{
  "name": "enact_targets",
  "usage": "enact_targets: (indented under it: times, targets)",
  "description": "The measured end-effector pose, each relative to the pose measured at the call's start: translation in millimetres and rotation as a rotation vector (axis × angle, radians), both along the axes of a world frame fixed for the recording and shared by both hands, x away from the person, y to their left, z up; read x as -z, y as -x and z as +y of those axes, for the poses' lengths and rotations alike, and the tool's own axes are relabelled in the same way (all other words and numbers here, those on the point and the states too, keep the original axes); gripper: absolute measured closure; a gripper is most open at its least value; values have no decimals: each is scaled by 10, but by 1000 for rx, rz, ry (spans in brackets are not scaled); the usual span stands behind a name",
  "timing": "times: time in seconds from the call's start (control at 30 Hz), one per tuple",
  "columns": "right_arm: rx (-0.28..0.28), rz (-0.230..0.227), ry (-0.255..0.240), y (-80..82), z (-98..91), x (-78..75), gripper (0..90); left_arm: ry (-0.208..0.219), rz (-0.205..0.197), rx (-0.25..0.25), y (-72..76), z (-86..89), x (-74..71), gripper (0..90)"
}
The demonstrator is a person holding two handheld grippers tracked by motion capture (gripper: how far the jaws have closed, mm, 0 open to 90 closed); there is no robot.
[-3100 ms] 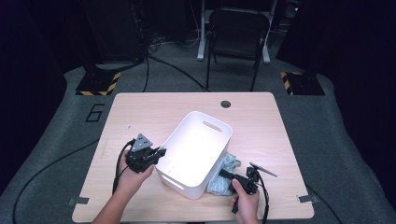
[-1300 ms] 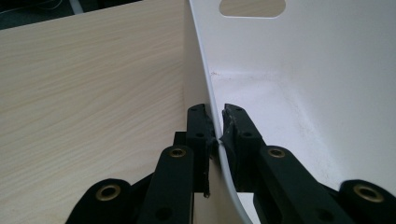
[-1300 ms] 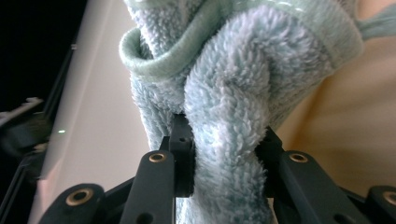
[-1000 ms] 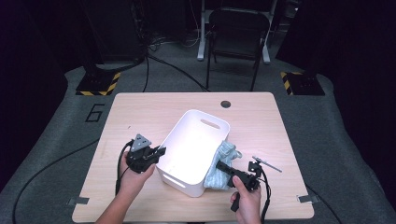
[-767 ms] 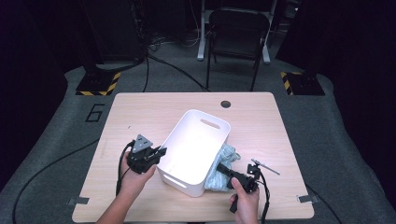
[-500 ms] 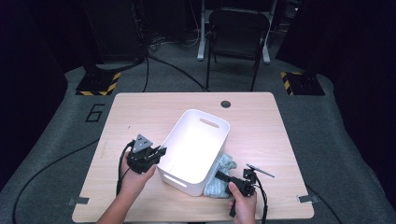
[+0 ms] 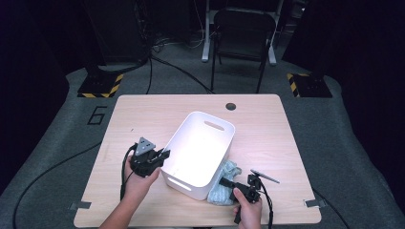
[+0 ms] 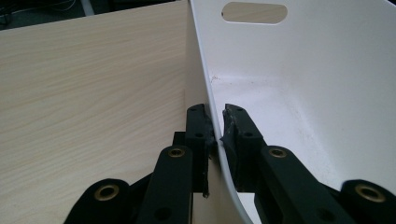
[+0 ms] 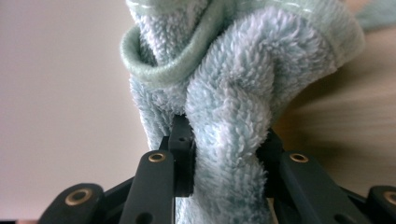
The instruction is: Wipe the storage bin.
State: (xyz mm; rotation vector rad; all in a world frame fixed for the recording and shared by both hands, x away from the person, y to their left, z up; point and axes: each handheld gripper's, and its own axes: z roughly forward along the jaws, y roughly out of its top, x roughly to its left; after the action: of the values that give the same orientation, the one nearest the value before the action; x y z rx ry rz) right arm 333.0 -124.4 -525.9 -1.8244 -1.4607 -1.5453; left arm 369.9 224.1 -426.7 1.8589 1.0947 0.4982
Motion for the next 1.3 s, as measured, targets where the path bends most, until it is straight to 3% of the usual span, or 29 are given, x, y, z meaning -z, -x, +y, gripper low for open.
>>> enact_targets:
  times: [0.17, 0.23, 0.27, 0.33, 0.4, 0.47, 0.6, 0.73, 0.77, 0.83, 0.87, 1.1, 1.13, 1.2, 1.23, 1.3]
  targets:
    - [-4, -77, -25, 43, -3, -247, 678, -8, 0, 1, -1, -12, -4, 803]
    - [1, -118, -45, 64, 4, -365, 676, -6, -4, -4, -1, -19, -2, 803]
    - [-4, -159, -62, 85, 9, -457, 674, -7, -4, -6, -1, -21, -2, 803]
    - [-3, -148, -76, 105, 15, -500, 673, -8, 0, -5, -3, -20, -4, 803]
    - [-2, -208, -80, 148, 41, -535, 670, 4, 6, -7, -10, -7, 1, 802]
    - [0, -200, -87, 161, 48, -540, 669, 11, 7, -6, -10, -5, 3, 801]
    - [6, -219, -112, 145, 44, -442, 667, 5, 4, -9, 4, -20, -1, 804]
    - [7, -214, -85, 119, 48, -381, 668, -3, -3, -21, 18, -33, -1, 805]
    - [10, -168, -90, 107, 50, -347, 668, -5, -2, -21, 21, -33, -1, 800]
    - [13, -173, -75, 90, 43, -306, 668, -4, -5, -23, 27, -32, 2, 797]
    - [19, -150, -67, 82, 43, -279, 668, -3, -7, -23, 28, -33, 4, 794]
    - [33, -118, -33, -6, 32, -136, 669, -7, -1, -32, 58, -40, 6, 762]
    - [27, -104, -3, -46, 25, -105, 669, -5, 0, -33, 63, -41, 8, 744]
    - [30, -98, 4, -64, 28, -87, 669, 4, 6, -32, 60, -34, 13, 733]
    - [18, -58, 50, -125, 19, 8, 669, 10, 18, -24, 58, -21, 11, 702]
    - [15, -8, 31, -145, 23, 74, 669, 26, 28, -23, 55, -8, 18, 670]
